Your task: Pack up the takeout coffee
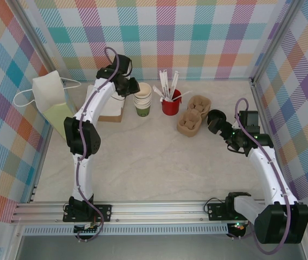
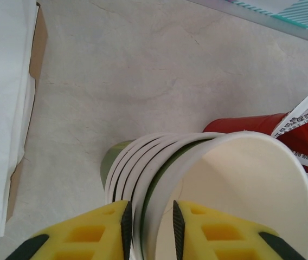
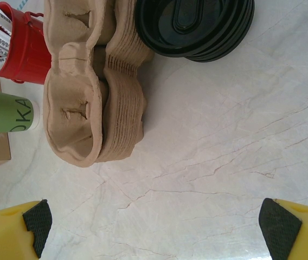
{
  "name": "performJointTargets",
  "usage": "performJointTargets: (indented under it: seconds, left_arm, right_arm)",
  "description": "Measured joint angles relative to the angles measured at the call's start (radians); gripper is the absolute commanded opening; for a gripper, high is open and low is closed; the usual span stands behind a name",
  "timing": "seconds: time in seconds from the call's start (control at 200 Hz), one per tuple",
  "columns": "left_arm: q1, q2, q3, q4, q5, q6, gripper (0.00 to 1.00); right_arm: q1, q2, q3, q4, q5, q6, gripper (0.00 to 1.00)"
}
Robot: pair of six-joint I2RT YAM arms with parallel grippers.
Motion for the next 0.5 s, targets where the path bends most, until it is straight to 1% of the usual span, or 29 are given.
performJointTargets:
  seconds: [0.155,0.225,0.32,0.5]
  left_arm:
    - [0.0,0.0,0.009,-0.001,-0.003,0.0,0.25]
    - [0.0,0.0,0.013,0.0,-0.004,0.0,0.27]
    - [0.0,0.0,0.017,-0.002,-0.004,0.004,0.27]
    - [0.0,0.0,0.036,-0.009,-0.012,0.011,0.25]
  right_arm:
    - [0.0,0.0,0.0,0.0,0.0,0.003,1.0]
    - [0.0,0.0,0.0,0.0,0.0,0.003,1.0]
    - [0.0,0.0,0.0,0.0,0.0,0.003,1.0]
    - [0.0,0.001,0.0,0.0,-0.003,0.01,1.0]
